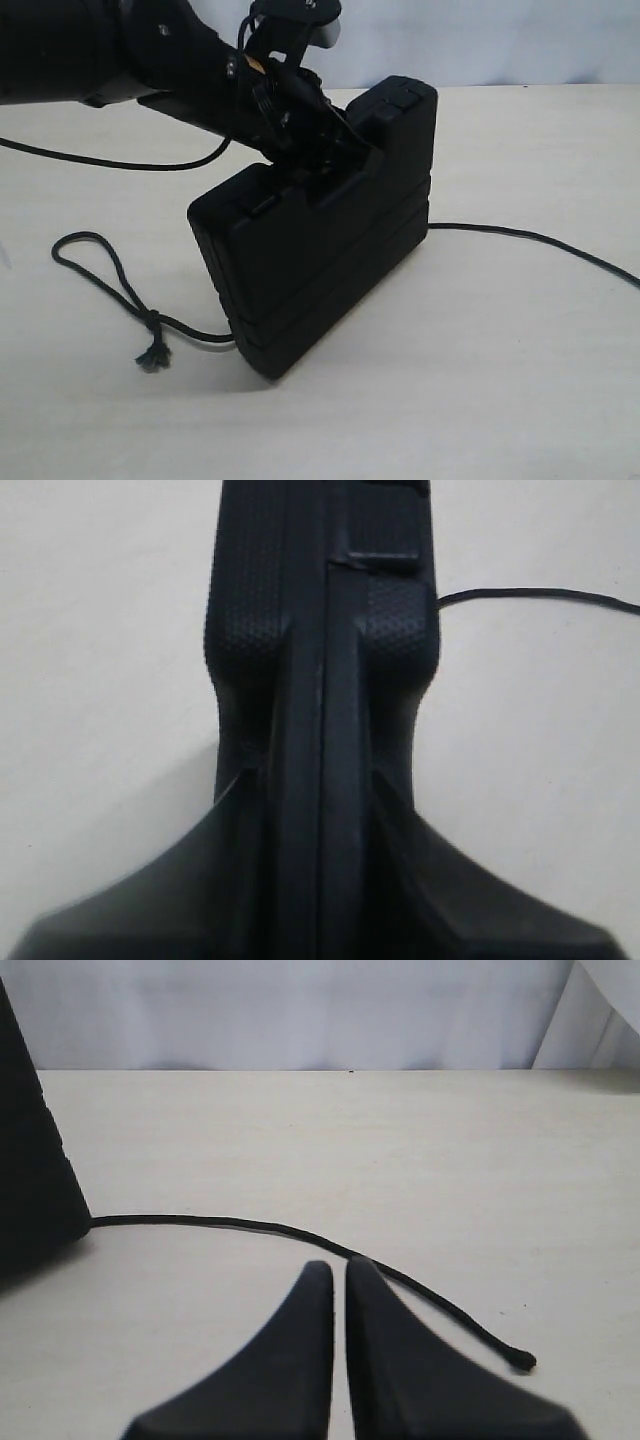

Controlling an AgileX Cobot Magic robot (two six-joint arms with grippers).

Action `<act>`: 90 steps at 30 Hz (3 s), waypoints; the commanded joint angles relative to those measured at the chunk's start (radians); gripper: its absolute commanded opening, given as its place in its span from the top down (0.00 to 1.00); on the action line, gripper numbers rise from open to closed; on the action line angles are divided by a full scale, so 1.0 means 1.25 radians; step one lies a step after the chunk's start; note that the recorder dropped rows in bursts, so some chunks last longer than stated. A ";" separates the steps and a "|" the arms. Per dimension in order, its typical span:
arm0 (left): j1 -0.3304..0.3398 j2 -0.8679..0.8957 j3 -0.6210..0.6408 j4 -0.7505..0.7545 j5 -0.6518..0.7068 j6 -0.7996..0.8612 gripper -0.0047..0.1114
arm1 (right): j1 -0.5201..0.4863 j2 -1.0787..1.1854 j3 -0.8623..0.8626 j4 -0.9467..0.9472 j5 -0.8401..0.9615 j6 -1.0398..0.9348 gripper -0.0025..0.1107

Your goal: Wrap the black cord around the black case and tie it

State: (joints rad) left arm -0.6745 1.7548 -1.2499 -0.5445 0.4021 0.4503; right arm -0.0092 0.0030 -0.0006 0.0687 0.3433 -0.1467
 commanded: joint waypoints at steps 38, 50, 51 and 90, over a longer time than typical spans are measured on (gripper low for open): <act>-0.100 0.000 -0.156 1.108 0.161 -1.336 0.96 | -0.002 -0.002 0.000 0.001 -0.004 0.000 0.94; -0.103 0.103 -0.185 1.132 0.225 -1.470 0.96 | -0.002 -0.002 0.000 0.001 -0.004 0.000 0.94; -0.103 0.109 -0.185 1.132 0.225 -1.476 0.96 | -0.002 -0.002 0.000 0.001 -0.004 0.000 0.94; -0.103 0.121 -0.185 1.101 0.151 -1.521 0.96 | -0.002 -0.002 0.000 -0.009 -0.245 0.007 0.94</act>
State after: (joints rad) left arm -0.7958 1.9046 -1.4711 0.8220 0.6472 -1.4210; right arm -0.0092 0.0030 -0.0006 0.0410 0.1776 -0.1489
